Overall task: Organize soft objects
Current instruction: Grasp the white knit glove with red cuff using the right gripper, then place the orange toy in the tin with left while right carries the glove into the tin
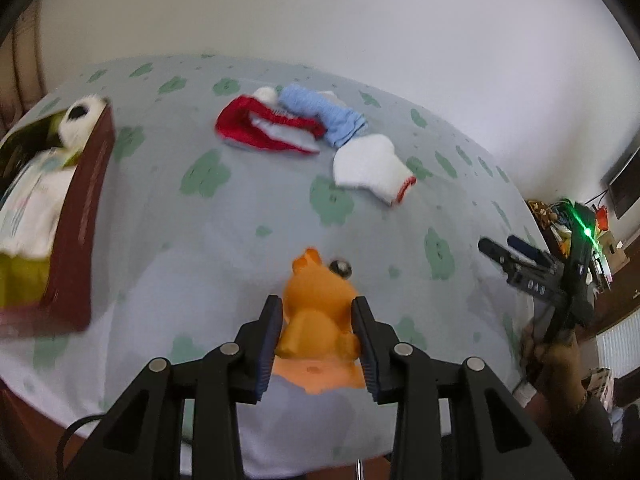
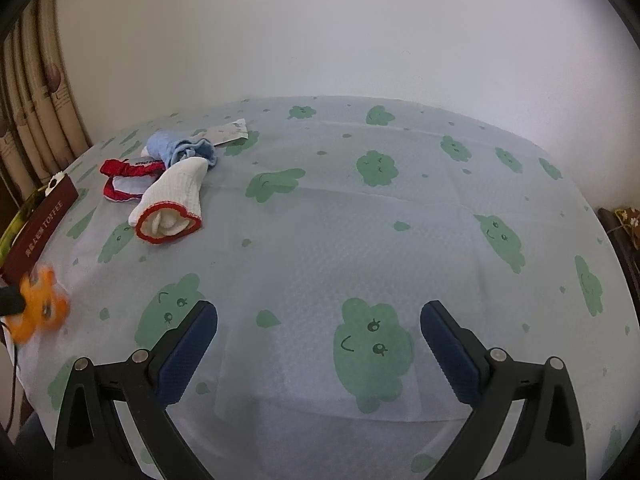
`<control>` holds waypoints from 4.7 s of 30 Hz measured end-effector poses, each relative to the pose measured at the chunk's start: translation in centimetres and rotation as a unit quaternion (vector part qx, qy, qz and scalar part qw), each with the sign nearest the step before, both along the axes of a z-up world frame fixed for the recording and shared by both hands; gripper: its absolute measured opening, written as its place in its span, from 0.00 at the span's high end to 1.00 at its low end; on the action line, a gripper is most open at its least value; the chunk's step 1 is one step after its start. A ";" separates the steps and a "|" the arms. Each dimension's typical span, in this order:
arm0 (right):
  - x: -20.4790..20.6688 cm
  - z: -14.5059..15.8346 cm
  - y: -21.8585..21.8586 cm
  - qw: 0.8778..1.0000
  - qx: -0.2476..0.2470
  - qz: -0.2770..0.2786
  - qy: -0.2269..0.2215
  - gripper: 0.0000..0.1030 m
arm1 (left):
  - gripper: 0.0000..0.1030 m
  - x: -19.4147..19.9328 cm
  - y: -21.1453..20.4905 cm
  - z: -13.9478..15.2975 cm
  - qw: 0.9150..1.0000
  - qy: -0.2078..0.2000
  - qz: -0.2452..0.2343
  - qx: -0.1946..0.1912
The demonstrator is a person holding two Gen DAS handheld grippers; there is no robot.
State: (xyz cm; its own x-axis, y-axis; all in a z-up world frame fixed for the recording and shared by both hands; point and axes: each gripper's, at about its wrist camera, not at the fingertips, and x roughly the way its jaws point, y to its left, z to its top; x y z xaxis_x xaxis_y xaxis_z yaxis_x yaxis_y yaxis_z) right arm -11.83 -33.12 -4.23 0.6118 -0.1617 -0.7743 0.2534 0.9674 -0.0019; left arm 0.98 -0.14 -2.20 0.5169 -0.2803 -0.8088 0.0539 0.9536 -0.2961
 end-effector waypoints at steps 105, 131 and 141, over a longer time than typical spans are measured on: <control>9.2 5.0 18.2 0.974 0.148 0.174 -0.007 0.69 | 0.51 -13.9 22.4 4.9 0.935 -0.090 0.333 0.078; 16.6 0.4 42.3 0.917 0.121 0.373 0.077 0.65 | 0.51 -12.9 22.0 4.1 0.941 -0.063 0.308 0.123; 14.9 2.8 40.6 0.927 0.108 0.359 0.013 0.13 | 0.51 -12.3 21.3 3.6 0.945 -0.047 0.292 0.137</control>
State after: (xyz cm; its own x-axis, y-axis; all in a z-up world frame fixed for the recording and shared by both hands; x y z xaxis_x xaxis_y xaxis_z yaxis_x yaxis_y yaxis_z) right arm 3.10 7.48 -1.48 0.4822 0.4407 -0.7571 -0.4543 0.8648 0.2140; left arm -11.36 21.15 1.43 0.5917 0.2885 -0.7527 -0.4920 0.8689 -0.0537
